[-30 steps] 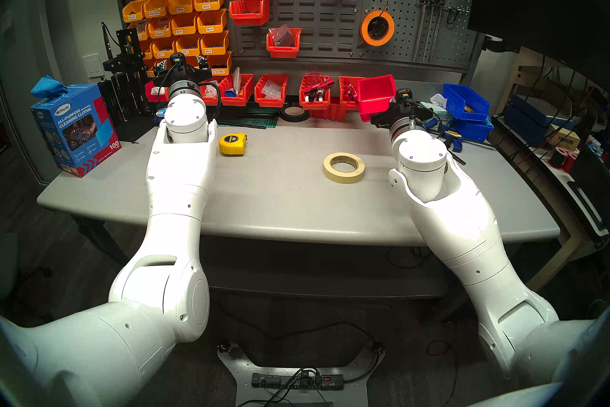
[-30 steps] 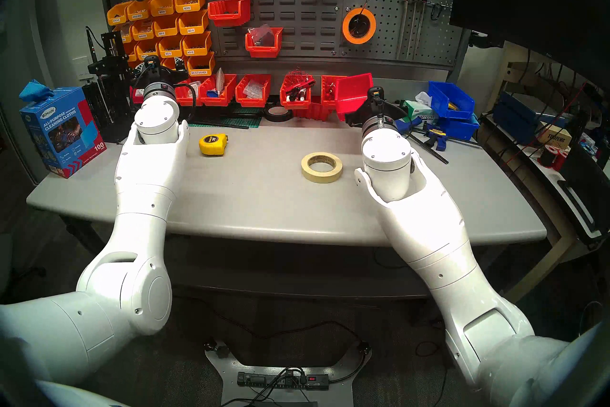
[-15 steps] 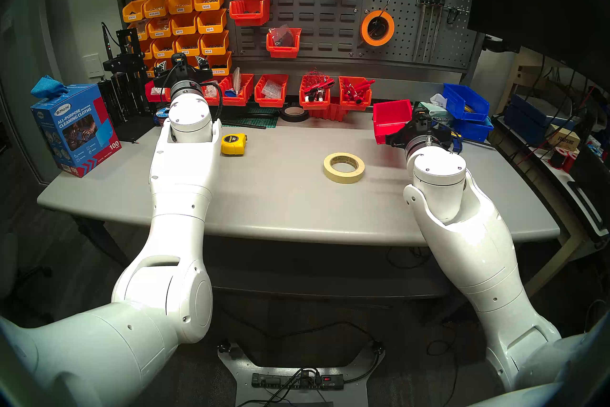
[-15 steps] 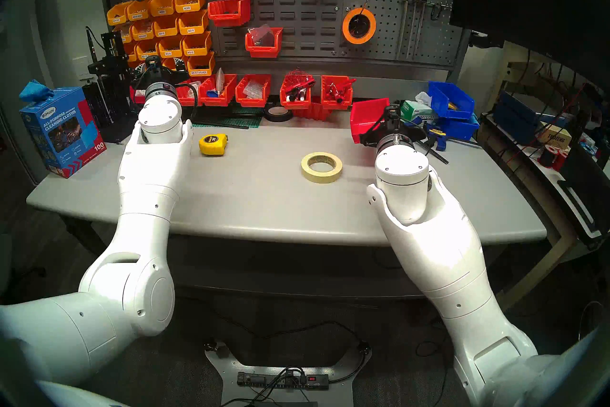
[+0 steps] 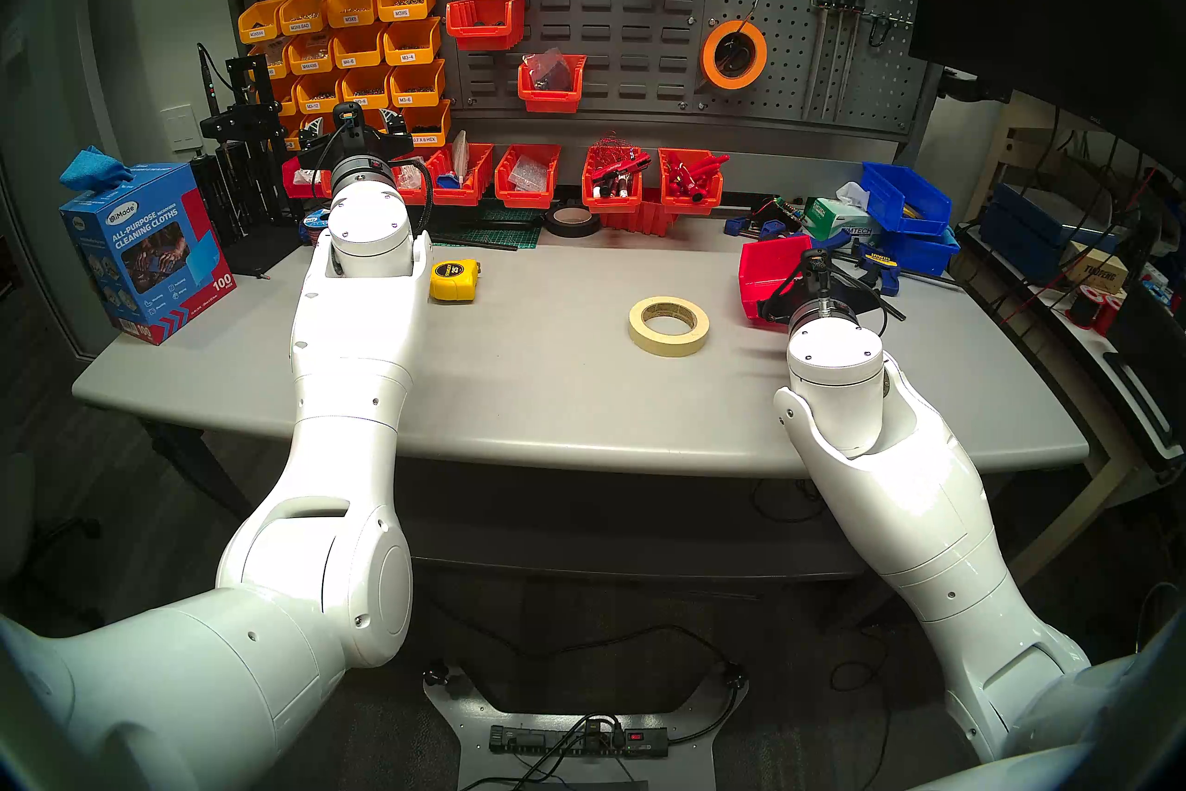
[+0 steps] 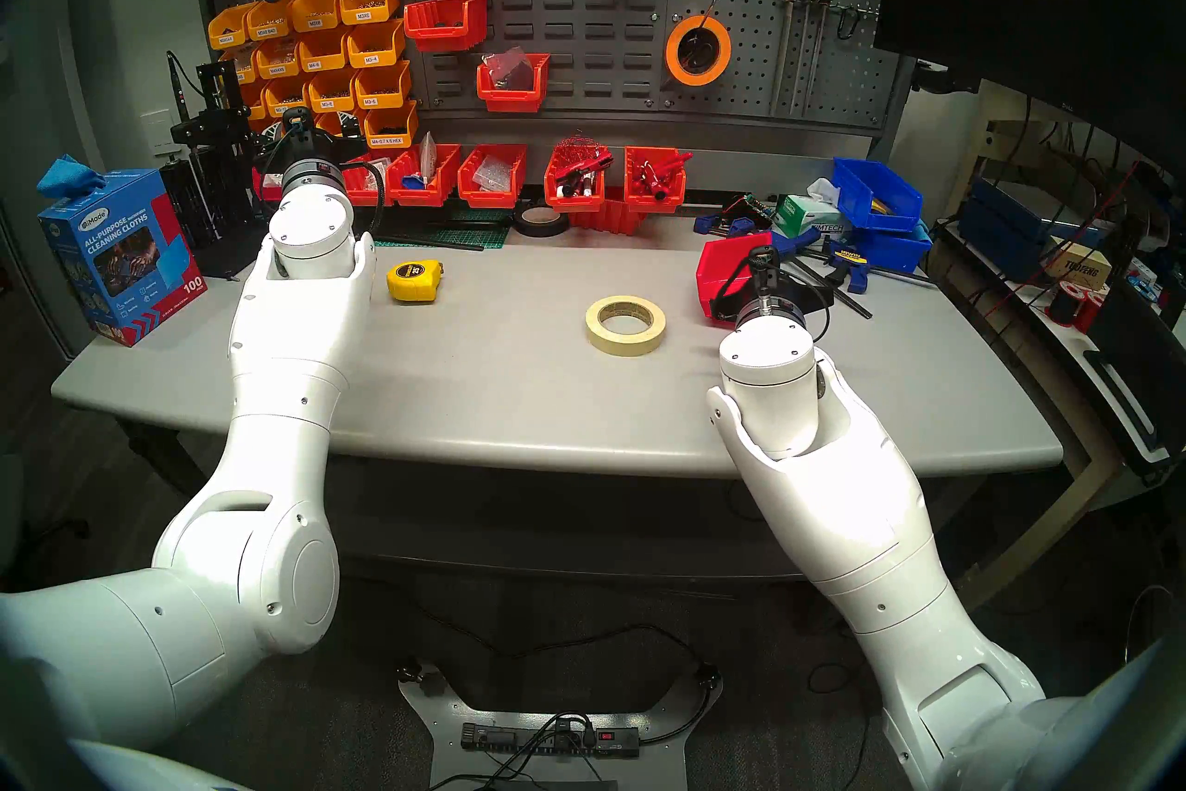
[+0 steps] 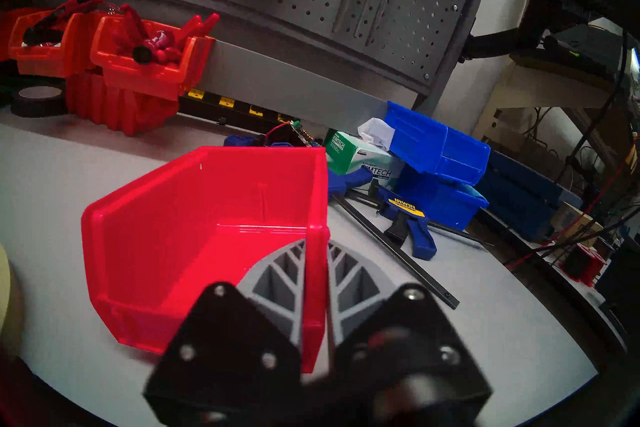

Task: Take out tools from the storage box

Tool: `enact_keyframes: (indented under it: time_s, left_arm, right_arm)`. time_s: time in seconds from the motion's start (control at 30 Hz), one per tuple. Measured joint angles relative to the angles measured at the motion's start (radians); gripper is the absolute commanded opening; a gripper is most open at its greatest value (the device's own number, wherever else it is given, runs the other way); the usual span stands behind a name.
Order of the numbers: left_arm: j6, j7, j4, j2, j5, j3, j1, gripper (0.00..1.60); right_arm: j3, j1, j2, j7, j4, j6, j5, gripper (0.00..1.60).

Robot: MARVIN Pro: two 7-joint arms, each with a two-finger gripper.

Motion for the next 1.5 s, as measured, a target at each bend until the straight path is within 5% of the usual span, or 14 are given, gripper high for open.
enact_keyframes:
  time_s: [0.43, 0.93, 1.5]
  left_arm:
    - [0.000, -0.004, 0.000, 0.003, 0.000, 0.001, 0.000, 1.60]
    - [0.000, -0.005, 0.000, 0.005, -0.002, 0.002, 0.001, 1.60]
    - [0.000, -0.006, 0.000, 0.007, -0.002, 0.004, 0.001, 1.60]
  right_arm:
    - [-0.008, 0.035, -0.005, 0.001, 0.038, -0.007, -0.003, 1.60]
    - [0.019, 0.096, 0.044, 0.051, -0.024, 0.018, -0.012, 1.60]
    - [-0.081, 0.259, 0.012, 0.148, -0.027, -0.121, -0.104, 1.60]
